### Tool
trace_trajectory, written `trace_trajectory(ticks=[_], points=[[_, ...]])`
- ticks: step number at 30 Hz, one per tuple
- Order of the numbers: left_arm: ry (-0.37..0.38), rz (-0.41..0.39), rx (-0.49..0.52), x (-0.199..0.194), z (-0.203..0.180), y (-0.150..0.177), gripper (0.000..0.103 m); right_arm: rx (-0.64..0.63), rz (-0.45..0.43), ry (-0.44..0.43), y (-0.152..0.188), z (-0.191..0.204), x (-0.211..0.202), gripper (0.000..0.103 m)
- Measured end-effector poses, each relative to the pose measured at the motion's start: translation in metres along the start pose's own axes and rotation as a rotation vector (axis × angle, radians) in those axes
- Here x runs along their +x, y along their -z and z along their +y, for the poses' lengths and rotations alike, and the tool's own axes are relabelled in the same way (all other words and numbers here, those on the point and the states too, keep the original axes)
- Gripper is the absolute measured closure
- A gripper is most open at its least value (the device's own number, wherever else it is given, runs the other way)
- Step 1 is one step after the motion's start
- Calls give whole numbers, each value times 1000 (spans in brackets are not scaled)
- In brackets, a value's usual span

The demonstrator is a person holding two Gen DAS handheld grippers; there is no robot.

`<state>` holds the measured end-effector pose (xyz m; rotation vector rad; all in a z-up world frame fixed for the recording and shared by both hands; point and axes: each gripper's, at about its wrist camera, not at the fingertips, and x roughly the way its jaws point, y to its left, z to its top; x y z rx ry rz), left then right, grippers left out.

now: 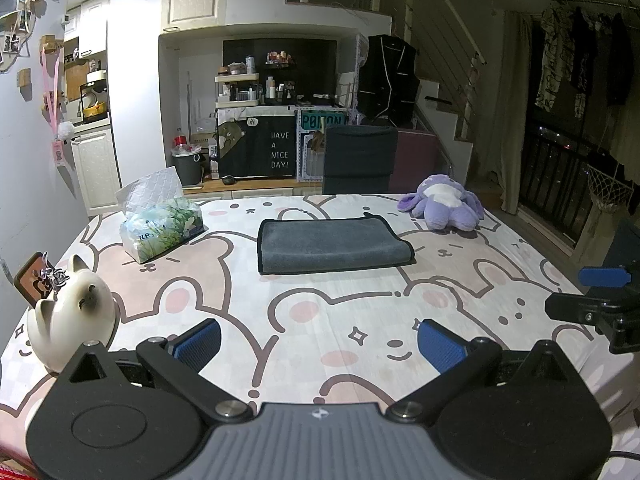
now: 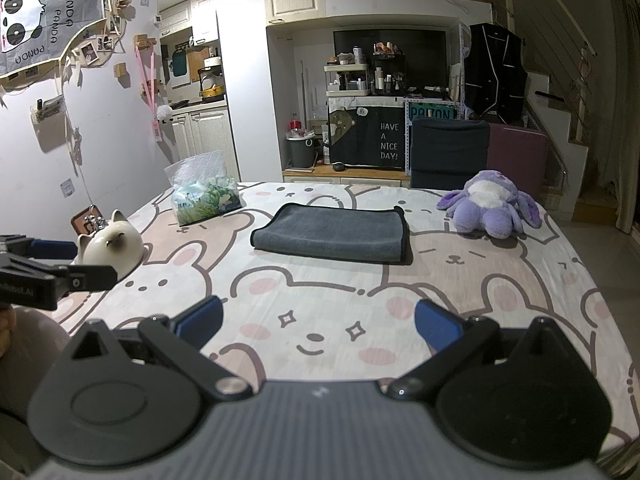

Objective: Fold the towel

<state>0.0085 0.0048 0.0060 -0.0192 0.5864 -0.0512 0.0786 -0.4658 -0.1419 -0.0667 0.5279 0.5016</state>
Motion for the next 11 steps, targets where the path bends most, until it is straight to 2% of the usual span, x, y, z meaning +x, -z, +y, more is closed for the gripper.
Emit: trace_trajectory(ticks=[11], points=[[3, 0, -2, -1, 1, 0, 0, 1, -1, -1, 0, 0, 0, 0]])
